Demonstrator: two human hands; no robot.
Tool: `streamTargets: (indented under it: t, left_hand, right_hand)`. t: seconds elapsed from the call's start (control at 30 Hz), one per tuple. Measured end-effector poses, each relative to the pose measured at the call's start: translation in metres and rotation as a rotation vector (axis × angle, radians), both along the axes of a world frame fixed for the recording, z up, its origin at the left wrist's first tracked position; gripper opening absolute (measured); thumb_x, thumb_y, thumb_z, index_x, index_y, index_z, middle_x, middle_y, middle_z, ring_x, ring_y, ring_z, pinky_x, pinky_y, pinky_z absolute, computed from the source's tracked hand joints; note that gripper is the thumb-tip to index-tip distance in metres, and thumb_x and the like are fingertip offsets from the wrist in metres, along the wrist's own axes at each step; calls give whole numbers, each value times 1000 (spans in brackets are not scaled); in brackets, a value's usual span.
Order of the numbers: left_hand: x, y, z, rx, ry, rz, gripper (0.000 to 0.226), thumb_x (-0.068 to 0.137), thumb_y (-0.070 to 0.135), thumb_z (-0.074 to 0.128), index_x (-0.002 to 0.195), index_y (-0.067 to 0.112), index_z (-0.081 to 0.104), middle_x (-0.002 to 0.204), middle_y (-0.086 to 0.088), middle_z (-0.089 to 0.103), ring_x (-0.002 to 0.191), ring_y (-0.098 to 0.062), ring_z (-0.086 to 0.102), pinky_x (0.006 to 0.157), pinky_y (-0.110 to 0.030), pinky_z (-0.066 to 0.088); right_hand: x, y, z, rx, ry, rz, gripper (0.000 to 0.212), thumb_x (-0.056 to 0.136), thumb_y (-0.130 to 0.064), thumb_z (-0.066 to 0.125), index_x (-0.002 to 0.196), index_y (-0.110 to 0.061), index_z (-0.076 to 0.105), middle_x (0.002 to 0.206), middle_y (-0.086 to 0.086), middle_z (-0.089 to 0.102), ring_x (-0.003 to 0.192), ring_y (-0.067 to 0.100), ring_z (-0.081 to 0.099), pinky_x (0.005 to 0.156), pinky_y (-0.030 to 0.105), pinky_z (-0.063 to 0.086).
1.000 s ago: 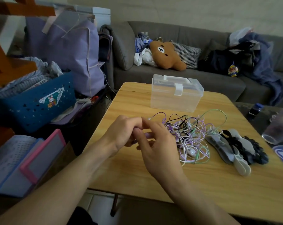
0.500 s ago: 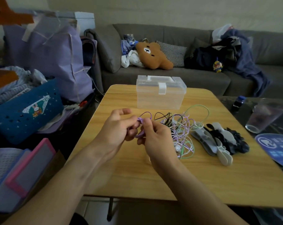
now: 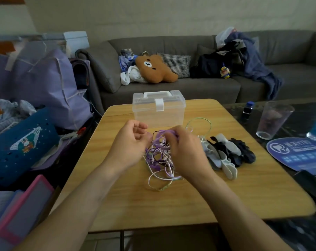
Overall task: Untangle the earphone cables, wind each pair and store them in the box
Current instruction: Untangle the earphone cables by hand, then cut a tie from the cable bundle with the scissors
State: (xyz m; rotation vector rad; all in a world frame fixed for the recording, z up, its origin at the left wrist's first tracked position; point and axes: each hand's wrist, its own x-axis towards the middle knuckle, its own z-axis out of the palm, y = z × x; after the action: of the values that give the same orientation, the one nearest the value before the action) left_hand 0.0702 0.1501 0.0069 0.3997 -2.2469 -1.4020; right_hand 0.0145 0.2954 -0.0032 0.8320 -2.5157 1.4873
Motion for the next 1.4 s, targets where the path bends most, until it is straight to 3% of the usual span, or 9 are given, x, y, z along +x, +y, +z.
streamTargets:
  t: [0.27,0.37,0.47,0.6,0.77,0.87,1.1,1.27,1.4]
  left_hand:
    - [-32,82,-6,-428,114,-300,28,91,-8,48,95,12,67,92,3,67,78,2,57,73,-8,42]
    - [-62,101,-19,-775,50,-462,36,86,-8,51,113,10,65,113,-8,64,111,-22,51,101,-32,37]
    - [-85,110,-33,-1173,-109,-535,46,87,5,55,130,18,54,126,-2,56,119,-25,45,99,-38,29]
    - [-94,113,-33,-1263,-73,-463,45,87,3,57,130,19,52,119,0,60,111,-26,52,93,-36,32]
    - [-87,95,-24,-961,45,-482,50,89,15,69,136,24,57,114,-2,65,107,-21,49,88,-27,27]
    - [-79,84,-22,-674,24,-487,52,83,12,77,131,25,63,107,-3,69,102,-19,60,93,-25,43]
    - [-64,65,-10,-480,50,-446,58,76,3,81,128,22,63,105,6,65,80,-8,61,72,-7,44]
    - [-29,43,29,47,55,-519,41,81,9,71,118,25,65,104,3,75,98,-14,70,82,-26,57]
    - [-5,12,26,438,-26,-506,34,78,17,62,111,11,68,95,-6,72,90,-21,66,84,-34,52]
  right_hand:
    - [-53,69,7,-302,-88,-464,21,106,-31,42,97,-20,56,81,-6,55,69,10,50,49,16,33]
    - [-58,86,4,-371,-121,-514,17,106,-32,41,102,-22,55,86,-8,57,71,6,52,54,20,36]
    - [-58,93,-1,-365,-115,-510,14,106,-31,43,102,-23,54,88,-9,57,75,4,54,56,16,38]
    - [-56,96,-3,-341,-123,-473,14,105,-30,45,101,-25,57,85,-10,58,72,4,55,50,11,39]
    - [-52,93,0,-411,-73,-450,16,105,-27,46,97,-21,59,83,-6,60,66,-5,54,54,5,39]
    - [-51,88,2,-435,-41,-436,18,105,-27,46,95,-21,59,79,-4,59,64,0,53,54,6,39]
    - [-48,76,1,-462,-25,-391,21,104,-30,47,87,-30,58,75,2,61,63,12,53,52,20,43]
    - [-31,63,16,-652,-20,-338,24,105,-30,44,93,-21,63,69,4,58,57,13,50,50,28,42]
    - [-15,38,16,-636,-131,-146,32,105,-29,43,90,-8,62,57,-3,54,51,10,48,45,21,39]
